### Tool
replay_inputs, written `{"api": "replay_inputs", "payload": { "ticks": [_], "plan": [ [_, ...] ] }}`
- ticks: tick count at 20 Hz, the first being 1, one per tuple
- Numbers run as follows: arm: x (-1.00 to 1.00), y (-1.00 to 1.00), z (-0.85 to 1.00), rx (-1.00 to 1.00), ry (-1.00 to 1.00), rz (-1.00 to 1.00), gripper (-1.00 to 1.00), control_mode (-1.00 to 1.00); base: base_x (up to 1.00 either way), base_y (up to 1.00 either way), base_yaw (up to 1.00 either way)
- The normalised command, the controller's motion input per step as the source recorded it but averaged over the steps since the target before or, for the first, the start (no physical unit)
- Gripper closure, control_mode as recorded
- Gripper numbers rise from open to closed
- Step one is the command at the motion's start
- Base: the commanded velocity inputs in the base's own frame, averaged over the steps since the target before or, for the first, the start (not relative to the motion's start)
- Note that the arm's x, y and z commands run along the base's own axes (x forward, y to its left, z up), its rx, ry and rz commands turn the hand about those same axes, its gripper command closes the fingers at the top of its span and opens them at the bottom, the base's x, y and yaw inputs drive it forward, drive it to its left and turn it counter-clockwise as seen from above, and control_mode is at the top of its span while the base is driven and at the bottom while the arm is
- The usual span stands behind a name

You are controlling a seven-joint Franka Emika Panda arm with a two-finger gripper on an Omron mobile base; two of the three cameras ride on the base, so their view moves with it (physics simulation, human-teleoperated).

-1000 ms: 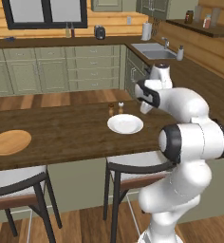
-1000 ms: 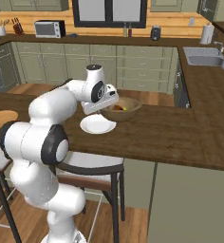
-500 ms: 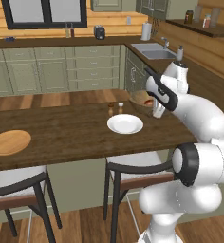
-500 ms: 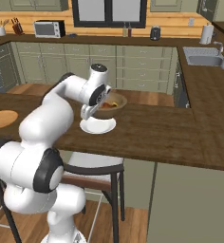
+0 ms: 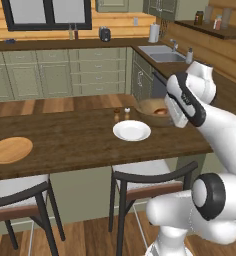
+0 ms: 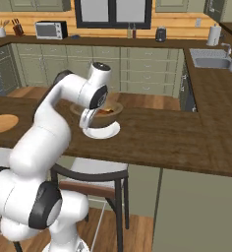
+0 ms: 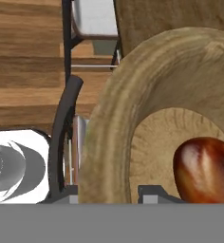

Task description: Pick the chicken drumstick and lemon wedge from their plates and place them in the bowl. Then put the bowl in the fridge.

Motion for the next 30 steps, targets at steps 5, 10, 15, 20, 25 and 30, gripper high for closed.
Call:
{"api": "replay_inputs", "payload": {
  "ticks": [5,10,15,20,25,30],
  "plan": [
    [-0.94,0.37,0.0,-0.13,-0.15,0.0,1.0,-1.0,0.0,0.0,0.0],
    [-0.39,0.03,0.0,0.02,-0.03,0.0,1.0,-1.0,0.0,0.0,0.0],
    [-0.28,-0.01,0.01,0.12,0.0,0.0,1.0,-1.0,0.0,0.0,0.0],
    [-0.32,0.02,0.03,0.01,0.1,0.0,1.0,-1.0,0.0,0.0,0.0],
    [-0.3,0.01,0.01,0.0,0.12,0.0,1.0,-1.0,0.0,0.0,0.0],
    [-0.17,0.0,0.0,0.0,0.0,0.0,1.0,-1.0,0.0,0.0,0.0]
  ]
}}
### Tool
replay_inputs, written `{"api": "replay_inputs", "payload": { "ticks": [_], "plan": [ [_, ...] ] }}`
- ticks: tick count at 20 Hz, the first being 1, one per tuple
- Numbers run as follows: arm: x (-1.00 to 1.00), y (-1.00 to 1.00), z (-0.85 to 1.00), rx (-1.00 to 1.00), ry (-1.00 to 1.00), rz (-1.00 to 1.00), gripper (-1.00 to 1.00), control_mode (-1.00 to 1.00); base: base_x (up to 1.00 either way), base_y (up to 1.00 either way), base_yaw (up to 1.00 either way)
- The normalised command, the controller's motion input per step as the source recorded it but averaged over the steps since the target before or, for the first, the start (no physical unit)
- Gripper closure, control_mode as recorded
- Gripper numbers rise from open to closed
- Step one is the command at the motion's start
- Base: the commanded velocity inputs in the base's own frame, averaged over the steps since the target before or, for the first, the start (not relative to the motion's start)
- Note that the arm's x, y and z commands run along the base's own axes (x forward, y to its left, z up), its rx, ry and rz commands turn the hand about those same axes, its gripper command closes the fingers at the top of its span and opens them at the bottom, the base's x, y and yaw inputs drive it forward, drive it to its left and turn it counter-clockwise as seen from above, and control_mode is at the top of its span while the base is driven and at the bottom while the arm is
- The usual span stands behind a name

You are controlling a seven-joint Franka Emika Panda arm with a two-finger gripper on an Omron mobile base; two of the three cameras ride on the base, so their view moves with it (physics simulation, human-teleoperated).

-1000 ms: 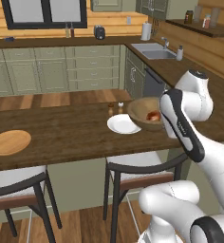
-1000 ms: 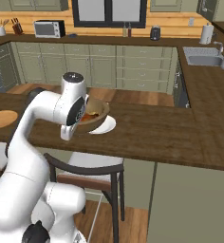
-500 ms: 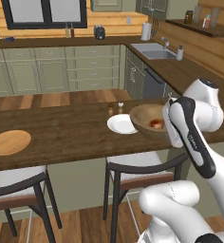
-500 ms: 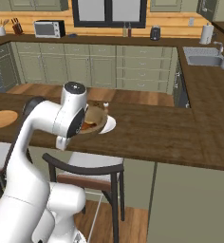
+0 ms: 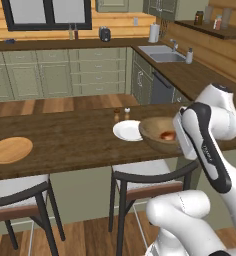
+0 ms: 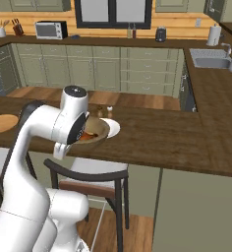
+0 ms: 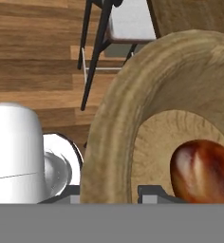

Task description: Pick the chicken drumstick and lemon wedge from their plates and place them in the bowl. Then put the bowl in the fridge.

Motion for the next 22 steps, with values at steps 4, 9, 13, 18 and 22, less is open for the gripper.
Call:
{"api": "replay_inputs", "payload": {
  "ticks": [4,9,13,18,22],
  "plan": [
    [-0.11,0.0,0.0,0.0,0.0,0.0,1.0,1.0,-0.04,0.0,0.0],
    [0.0,0.0,0.0,0.0,0.0,0.0,1.0,1.0,-0.59,0.1,0.0],
    [0.0,0.0,0.0,0.0,0.0,0.0,1.0,1.0,-1.0,0.8,0.01],
    [0.0,0.0,0.0,0.0,0.0,0.0,1.0,1.0,-0.51,1.0,0.1],
    [0.0,0.0,0.0,0.0,0.0,0.0,1.0,1.0,-0.08,1.0,0.09]
  ]
}}
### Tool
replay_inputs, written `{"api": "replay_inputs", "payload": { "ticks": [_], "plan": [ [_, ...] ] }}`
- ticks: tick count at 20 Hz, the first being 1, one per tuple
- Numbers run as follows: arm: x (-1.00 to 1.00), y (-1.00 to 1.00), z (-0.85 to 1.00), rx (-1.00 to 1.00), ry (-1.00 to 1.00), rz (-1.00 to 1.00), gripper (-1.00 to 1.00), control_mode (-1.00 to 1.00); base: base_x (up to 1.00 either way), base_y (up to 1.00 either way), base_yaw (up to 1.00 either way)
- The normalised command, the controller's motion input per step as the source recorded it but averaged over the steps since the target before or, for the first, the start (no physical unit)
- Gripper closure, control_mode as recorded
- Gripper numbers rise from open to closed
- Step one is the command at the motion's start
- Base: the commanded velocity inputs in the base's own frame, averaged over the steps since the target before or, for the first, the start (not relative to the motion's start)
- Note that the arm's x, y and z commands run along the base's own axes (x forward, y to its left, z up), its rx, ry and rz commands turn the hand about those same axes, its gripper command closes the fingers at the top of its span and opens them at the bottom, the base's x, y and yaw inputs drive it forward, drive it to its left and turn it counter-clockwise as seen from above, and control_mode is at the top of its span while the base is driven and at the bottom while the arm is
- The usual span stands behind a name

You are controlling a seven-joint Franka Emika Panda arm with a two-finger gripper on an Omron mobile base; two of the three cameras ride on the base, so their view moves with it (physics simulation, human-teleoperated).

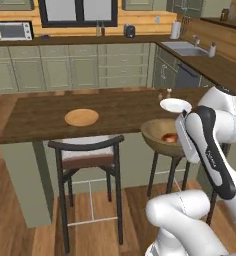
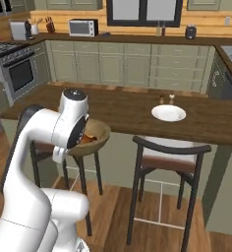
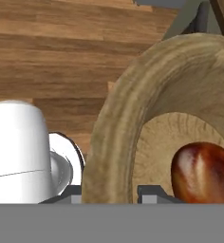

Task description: Pick the chicken drumstick and lemon wedge from their plates and place them in the bowl. Then put the bowl in the fridge.

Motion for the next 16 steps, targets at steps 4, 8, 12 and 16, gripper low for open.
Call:
{"api": "replay_inputs", "payload": {
  "ticks": [4,8,12,16],
  "plan": [
    [0.0,0.0,0.0,0.0,0.0,0.0,1.0,1.0,0.05,1.0,0.09],
    [0.0,0.0,0.0,0.0,0.0,0.0,1.0,1.0,0.2,1.0,0.06],
    [0.0,0.0,0.0,0.0,0.0,0.0,1.0,1.0,0.4,1.0,0.03],
    [0.0,0.0,0.0,0.0,0.0,0.0,1.0,1.0,0.52,1.0,0.02]
  ]
}}
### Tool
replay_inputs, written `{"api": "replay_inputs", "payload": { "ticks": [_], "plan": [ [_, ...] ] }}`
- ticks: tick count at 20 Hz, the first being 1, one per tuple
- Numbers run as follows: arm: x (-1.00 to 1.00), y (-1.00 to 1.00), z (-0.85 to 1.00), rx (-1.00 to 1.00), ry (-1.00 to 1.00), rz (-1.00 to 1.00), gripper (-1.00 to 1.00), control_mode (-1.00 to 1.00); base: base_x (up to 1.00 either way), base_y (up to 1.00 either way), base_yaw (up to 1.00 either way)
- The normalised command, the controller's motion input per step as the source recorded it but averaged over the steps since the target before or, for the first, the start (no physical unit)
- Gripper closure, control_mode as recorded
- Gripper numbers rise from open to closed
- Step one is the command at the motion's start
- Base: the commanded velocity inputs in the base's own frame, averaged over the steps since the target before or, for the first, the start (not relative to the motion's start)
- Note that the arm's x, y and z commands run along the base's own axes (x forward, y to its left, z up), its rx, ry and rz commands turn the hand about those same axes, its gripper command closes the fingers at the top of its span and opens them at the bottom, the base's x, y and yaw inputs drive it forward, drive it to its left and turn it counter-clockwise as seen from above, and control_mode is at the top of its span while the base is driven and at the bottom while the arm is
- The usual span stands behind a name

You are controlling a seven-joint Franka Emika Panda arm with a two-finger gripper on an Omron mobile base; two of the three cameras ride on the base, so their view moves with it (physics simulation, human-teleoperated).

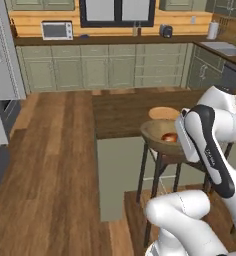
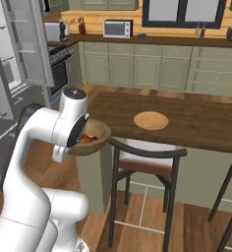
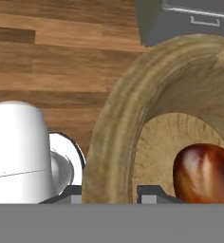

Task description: Pick the chicken drumstick and lemon wedge from their plates and place them in the bowl. Then put the bowl in the fridge.

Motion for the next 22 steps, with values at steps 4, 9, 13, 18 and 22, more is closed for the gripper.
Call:
{"api": "replay_inputs", "payload": {
  "ticks": [4,9,13,18,22],
  "plan": [
    [0.0,0.0,0.0,0.0,0.0,0.0,1.0,1.0,0.64,1.0,0.02],
    [0.0,0.0,0.0,0.0,0.0,0.0,1.0,1.0,0.75,1.0,0.0],
    [0.0,0.0,0.0,0.0,0.0,0.0,1.0,1.0,0.73,0.94,-0.03],
    [0.0,0.0,0.0,0.0,0.0,0.0,1.0,1.0,0.79,0.11,-0.12],
    [0.0,0.0,0.0,0.0,0.0,0.0,1.0,1.0,0.87,0.0,-0.11]
  ]
}}
